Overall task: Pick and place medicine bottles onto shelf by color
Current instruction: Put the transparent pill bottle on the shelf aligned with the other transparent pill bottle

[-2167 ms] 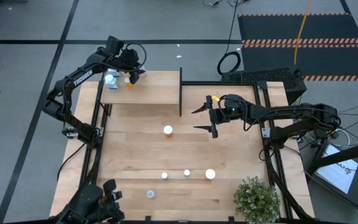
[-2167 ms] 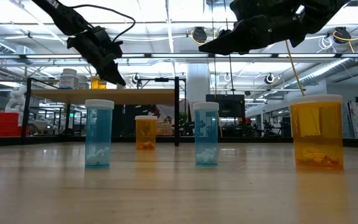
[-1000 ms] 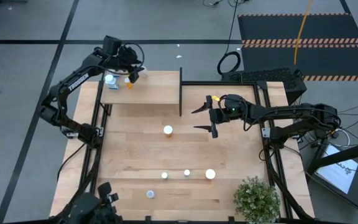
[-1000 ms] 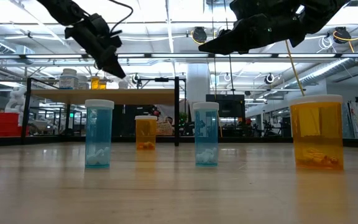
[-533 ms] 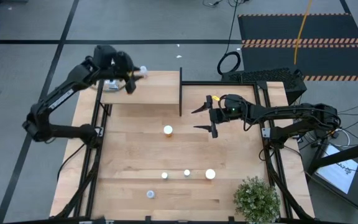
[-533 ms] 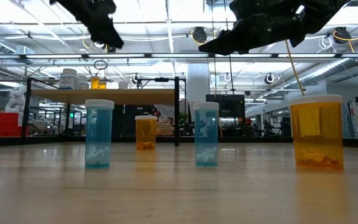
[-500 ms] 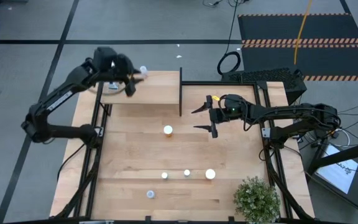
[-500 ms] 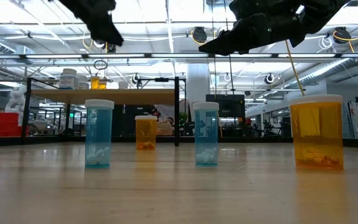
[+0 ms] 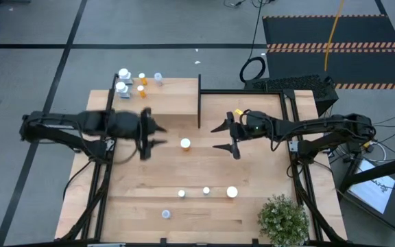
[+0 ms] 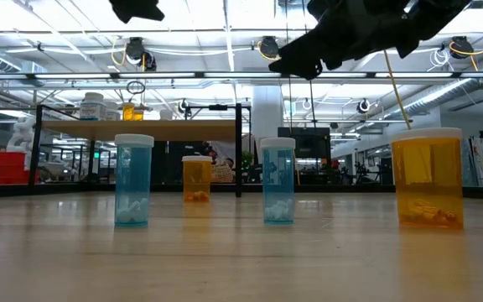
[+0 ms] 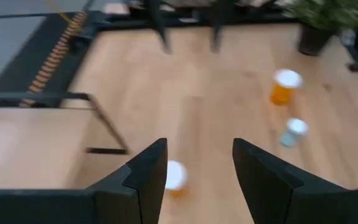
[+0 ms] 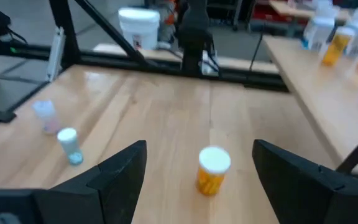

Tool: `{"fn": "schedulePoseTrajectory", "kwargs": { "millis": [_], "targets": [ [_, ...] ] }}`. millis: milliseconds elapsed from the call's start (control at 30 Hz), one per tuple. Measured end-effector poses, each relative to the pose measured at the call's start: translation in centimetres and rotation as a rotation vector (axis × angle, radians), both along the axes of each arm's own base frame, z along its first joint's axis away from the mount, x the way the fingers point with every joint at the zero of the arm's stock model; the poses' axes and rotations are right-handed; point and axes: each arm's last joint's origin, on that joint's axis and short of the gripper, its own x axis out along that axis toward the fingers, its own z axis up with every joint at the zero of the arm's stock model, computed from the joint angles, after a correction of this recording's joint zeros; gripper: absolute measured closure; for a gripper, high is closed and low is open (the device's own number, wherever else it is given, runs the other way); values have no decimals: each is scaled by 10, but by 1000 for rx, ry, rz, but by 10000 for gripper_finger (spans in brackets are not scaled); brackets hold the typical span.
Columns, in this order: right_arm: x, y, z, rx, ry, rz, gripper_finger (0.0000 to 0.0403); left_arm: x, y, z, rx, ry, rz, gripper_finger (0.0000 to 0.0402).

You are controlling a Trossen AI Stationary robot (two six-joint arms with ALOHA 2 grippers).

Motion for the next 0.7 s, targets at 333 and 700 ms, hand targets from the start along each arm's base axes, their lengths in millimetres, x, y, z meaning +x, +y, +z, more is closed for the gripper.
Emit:
{"fn": "schedulePoseTrajectory", "kwargs": {
  "millis": [333, 700],
  "targets": [
    [0, 25, -6, 75, 79, -45, 117, 1, -79, -44, -78, 60, 31, 218],
    [-2, 67, -8, 173, 112, -8, 117, 13, -161, -85, -208, 136, -123, 218]
  ]
}}
